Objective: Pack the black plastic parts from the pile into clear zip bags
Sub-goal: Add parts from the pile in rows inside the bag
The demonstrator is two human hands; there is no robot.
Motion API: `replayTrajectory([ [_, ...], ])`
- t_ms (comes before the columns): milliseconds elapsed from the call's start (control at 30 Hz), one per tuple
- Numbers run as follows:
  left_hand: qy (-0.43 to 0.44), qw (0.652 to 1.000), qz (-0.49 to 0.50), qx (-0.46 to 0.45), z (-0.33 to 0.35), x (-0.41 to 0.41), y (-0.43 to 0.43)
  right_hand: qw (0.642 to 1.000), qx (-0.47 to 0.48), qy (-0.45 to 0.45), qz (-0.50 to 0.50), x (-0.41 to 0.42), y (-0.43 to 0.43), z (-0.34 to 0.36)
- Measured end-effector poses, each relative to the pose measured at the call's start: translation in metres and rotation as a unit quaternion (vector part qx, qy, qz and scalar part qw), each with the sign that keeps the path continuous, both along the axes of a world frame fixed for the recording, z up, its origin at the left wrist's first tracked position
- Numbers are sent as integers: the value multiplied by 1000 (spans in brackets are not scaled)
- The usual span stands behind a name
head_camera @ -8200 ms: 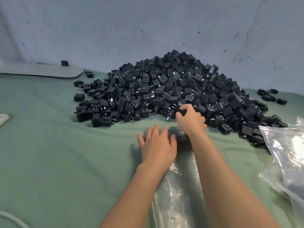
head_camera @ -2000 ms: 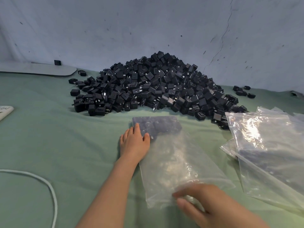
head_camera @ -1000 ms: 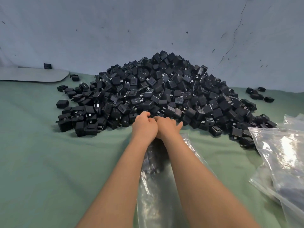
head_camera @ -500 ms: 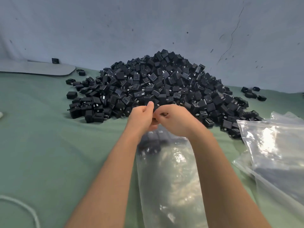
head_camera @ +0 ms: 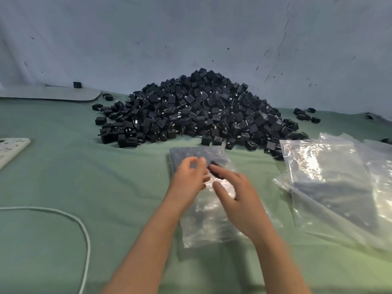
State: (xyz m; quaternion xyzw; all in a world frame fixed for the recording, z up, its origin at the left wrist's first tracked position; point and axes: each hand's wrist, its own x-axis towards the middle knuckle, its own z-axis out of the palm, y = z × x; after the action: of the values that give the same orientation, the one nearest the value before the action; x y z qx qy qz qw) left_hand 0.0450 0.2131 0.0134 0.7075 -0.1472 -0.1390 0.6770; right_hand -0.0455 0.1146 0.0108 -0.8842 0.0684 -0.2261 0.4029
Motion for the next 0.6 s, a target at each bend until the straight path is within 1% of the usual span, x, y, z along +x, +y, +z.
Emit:
replayTrajectory([
  [33,-76,996,-12,47,-3,-8,4,999,33,-19,-21,-11,-4,0],
  [67,-145,984,-44,94,-8,-17,8,996,75,-37,-37,-21,-7,0],
  [100,-195,965,-98,145,-13,-26,12,991,120,-50,-45,-31,-9,1],
  [133,-235,938,-153,207,-20,-33,14,984,165,-55,-47,-40,-11,2],
  [167,-273,902,-194,272,-27,-39,15,976,207,-57,-41,-47,-12,3],
  [200,-307,868,-216,325,-32,-43,15,969,239,-55,-28,-53,-12,3],
  [233,-328,848,-219,354,-36,-45,15,965,257,-53,-9,-59,-11,4],
  [267,-335,845,-214,358,-37,-47,14,965,259,-46,10,-64,-10,5],
  [300,-330,853,-208,347,-37,-47,14,968,248,-36,27,-67,-8,6],
  [367,-290,880,-205,315,-35,-46,13,975,217,-14,52,-72,-4,7],
  [467,-213,920,-186,269,-30,-39,13,986,154,27,49,-74,-1,7],
  [533,-186,936,-168,248,-26,-33,14,993,85,71,35,-74,-1,5],
  [600,-167,944,-166,229,-22,-28,15,994,-9,109,12,-70,0,3],
])
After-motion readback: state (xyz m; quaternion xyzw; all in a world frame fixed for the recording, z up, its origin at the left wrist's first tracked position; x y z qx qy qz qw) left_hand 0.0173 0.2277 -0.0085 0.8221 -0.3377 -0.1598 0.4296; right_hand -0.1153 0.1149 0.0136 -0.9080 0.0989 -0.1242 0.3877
